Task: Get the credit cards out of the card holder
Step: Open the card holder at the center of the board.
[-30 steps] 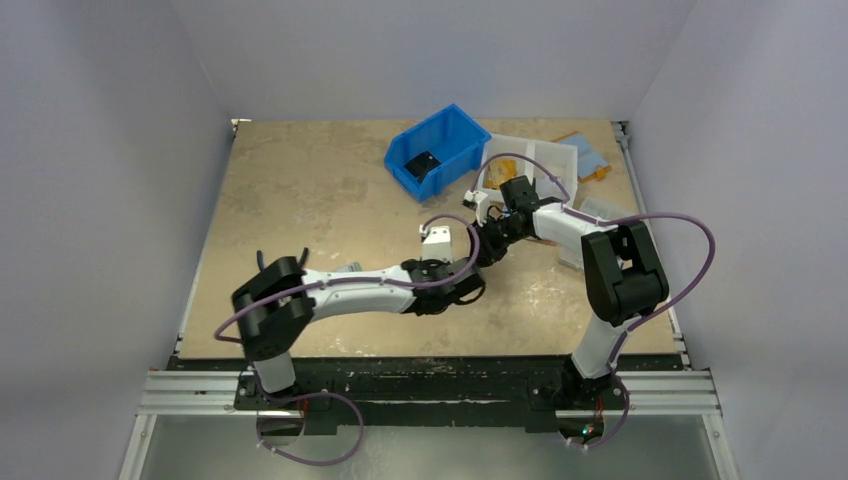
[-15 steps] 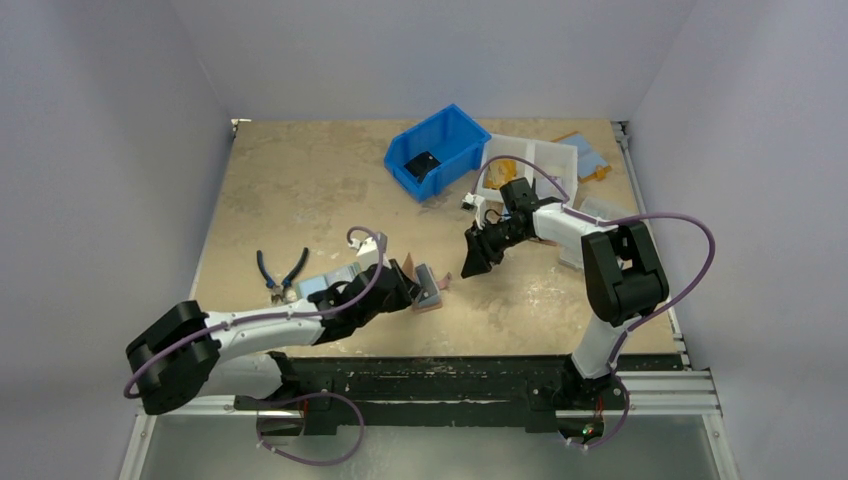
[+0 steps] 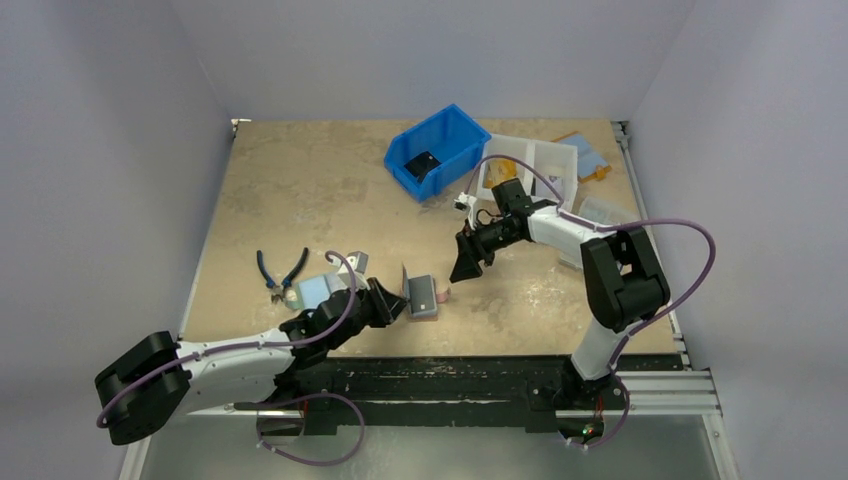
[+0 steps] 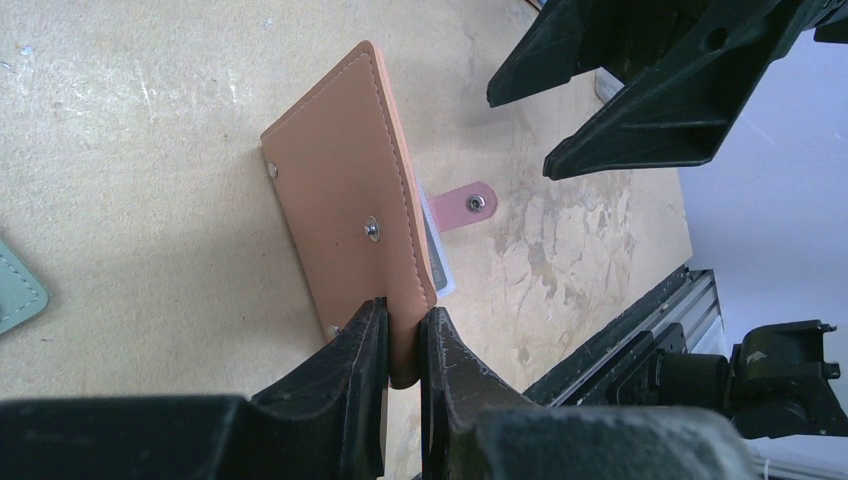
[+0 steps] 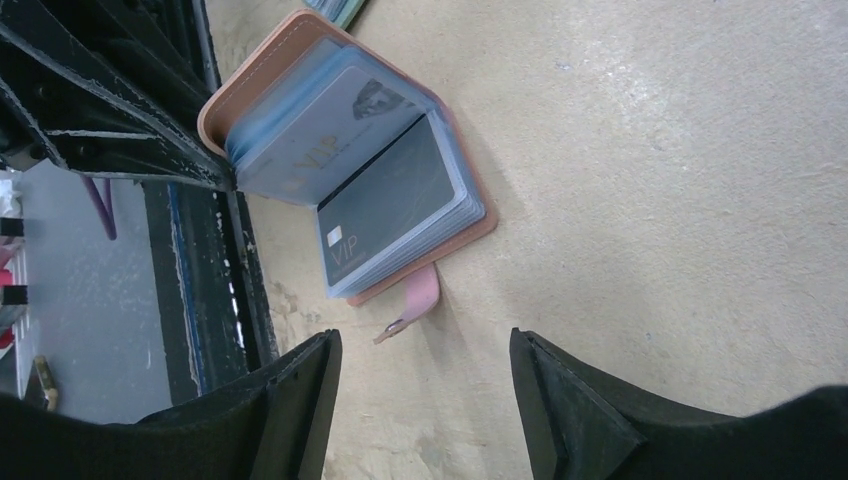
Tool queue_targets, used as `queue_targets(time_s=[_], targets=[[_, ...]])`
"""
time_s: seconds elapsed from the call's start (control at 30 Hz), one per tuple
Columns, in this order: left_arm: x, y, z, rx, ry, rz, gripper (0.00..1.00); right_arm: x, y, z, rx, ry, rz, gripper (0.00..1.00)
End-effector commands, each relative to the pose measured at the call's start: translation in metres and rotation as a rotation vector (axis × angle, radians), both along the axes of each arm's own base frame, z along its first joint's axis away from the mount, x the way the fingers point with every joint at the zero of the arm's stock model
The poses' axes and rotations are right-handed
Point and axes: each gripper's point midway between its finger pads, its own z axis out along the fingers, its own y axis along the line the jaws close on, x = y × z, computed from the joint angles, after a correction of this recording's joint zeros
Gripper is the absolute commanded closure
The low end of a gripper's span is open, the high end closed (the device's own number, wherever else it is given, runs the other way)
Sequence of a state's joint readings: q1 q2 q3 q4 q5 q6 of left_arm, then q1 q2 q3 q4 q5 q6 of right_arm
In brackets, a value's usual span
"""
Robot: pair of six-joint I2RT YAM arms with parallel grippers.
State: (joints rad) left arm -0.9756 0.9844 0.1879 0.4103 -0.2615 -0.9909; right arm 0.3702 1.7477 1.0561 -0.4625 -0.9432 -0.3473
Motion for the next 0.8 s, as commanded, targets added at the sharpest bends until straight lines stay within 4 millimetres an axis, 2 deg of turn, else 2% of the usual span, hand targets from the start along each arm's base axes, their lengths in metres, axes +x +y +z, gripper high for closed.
queue_targets(time_s=[0.0,0.17,0.3,0.47,0.53,0.7,0.77], targets=[[0.0,0.002,0.003,-0.011,-0.039,-0.008,1.0,0.001,0.008,-0.01,-0.052,-0.017,-0.005,0.31],[-0.002,0.005,-0.007,0.003,-0.02,-0.005,1.0,-0.016,0.024,-0.019,-0.103,-0.039,0.069,0.33],[-0.004,0.009,-0.01,0.008,-0.013,0.005,1.0,-0.015,0.024,-0.029,-0.16,-0.047,0.063,0.42],[-0.004,0.014,-0.011,0.009,-0.011,0.021,1.0,-0.012,0.021,-0.032,-0.198,-0.075,0.054,0.49],[-0.004,0.015,-0.011,0.012,-0.01,0.025,1.0,-0.012,0.021,-0.031,-0.203,-0.079,0.055,0.58],[-0.005,0.02,-0.013,0.029,-0.003,0.037,1.0,-0.011,0.02,-0.028,-0.213,-0.088,0.054,0.91],[-0.005,0.023,-0.014,0.039,0.003,0.048,1.0,-0.01,0.02,-0.025,-0.213,-0.095,0.053,1.0]])
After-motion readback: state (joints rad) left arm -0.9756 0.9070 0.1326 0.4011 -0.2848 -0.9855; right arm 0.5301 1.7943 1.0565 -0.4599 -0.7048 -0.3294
